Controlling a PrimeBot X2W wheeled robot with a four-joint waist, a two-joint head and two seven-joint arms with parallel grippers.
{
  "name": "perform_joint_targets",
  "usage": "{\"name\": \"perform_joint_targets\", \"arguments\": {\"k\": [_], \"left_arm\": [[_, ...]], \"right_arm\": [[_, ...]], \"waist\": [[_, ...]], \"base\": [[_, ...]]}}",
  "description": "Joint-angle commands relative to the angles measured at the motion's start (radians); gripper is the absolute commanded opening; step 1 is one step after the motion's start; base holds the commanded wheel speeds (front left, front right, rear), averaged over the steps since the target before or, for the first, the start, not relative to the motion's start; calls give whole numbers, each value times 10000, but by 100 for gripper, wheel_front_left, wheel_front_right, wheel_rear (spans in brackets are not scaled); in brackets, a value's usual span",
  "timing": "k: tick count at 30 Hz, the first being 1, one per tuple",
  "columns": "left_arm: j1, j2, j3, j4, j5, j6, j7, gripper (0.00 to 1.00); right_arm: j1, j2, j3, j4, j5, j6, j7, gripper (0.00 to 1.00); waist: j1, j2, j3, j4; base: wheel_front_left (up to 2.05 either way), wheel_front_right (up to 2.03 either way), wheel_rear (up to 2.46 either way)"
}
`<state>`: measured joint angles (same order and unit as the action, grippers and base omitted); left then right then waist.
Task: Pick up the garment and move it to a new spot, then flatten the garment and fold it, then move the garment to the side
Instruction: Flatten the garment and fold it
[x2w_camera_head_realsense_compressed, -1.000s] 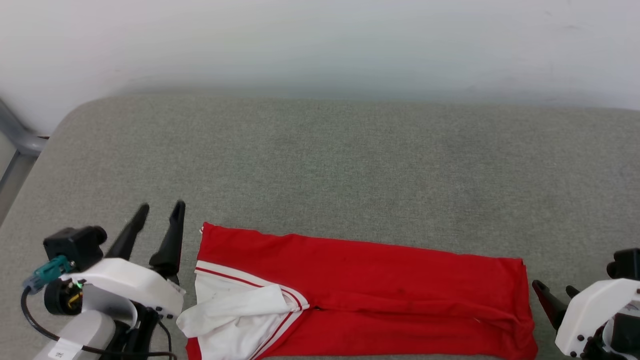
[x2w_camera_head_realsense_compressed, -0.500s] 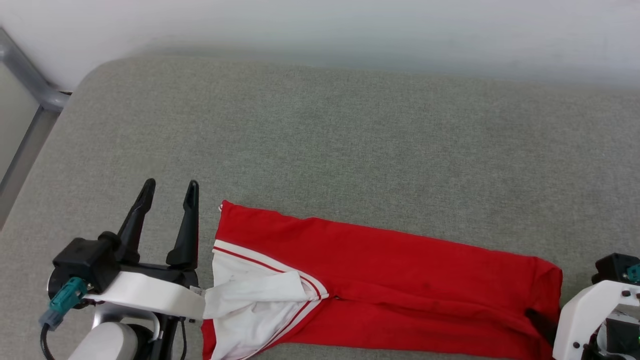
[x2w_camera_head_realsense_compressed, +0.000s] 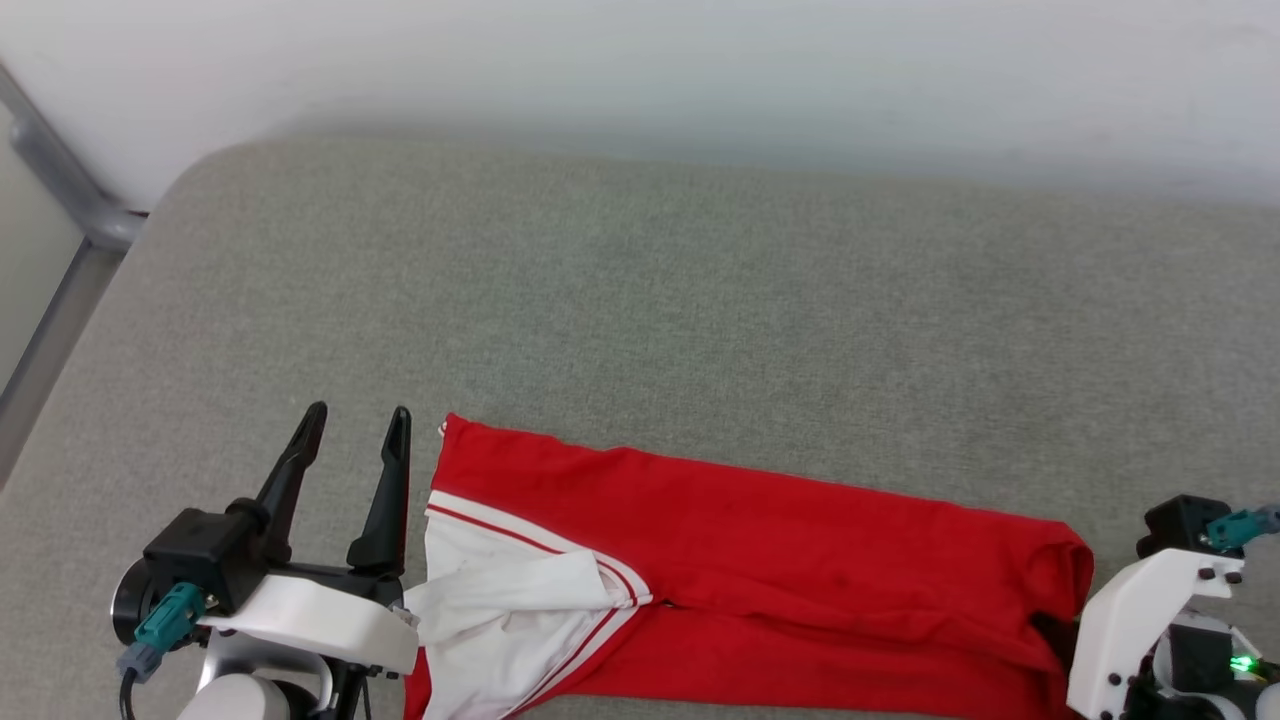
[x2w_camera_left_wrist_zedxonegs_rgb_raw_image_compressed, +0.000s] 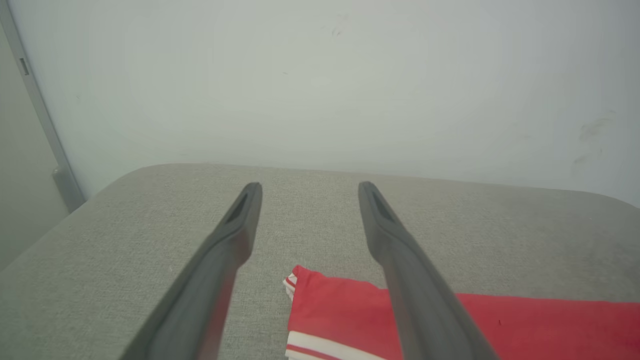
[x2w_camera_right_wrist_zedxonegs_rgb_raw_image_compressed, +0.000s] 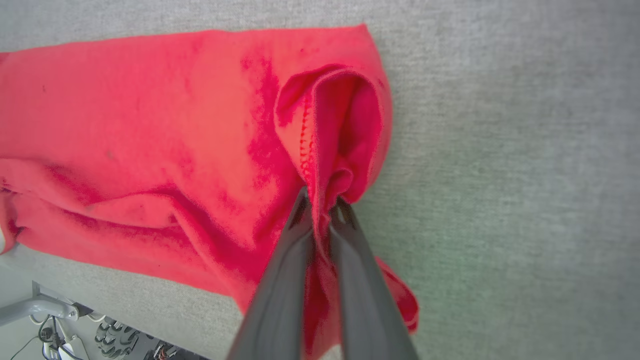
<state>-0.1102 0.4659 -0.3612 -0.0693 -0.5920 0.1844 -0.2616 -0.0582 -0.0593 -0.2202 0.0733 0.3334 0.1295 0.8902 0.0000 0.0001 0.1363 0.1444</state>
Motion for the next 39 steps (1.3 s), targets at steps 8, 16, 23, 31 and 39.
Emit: {"name": "perform_joint_targets", "arguments": {"k": [8,16,23,31,39], "left_arm": [[280,111,-132,115,183,172,101,100],[308,162,-255,169,265,250,173,100],[301,131,-414,219,291,219,263,100],[40,12,-711,367,316,45,344,100],[-219,-86,-826,444,243,-135,324,100]], "right_arm": [[-195,-404,-1805,-551,-106,8,568,0],[-788,-57,-3664,-335,934,9,1445,0],[-1155,107,-3417,1296,5214,9,3156,0],[-954,101,-638,2478,9515,9,2565,0],[-1530,97,2599,2450,11590,9,800,0]], "waist": [[0,-1,-563,-460],[0,-1,-596,-504],[0,-1,-764,-395],[0,-1,-826,-58],[0,-1,-517,385]], "base": [[0,0,0],[0,0,0],[0,0,0],[0,0,0],[0,0,0]]}}
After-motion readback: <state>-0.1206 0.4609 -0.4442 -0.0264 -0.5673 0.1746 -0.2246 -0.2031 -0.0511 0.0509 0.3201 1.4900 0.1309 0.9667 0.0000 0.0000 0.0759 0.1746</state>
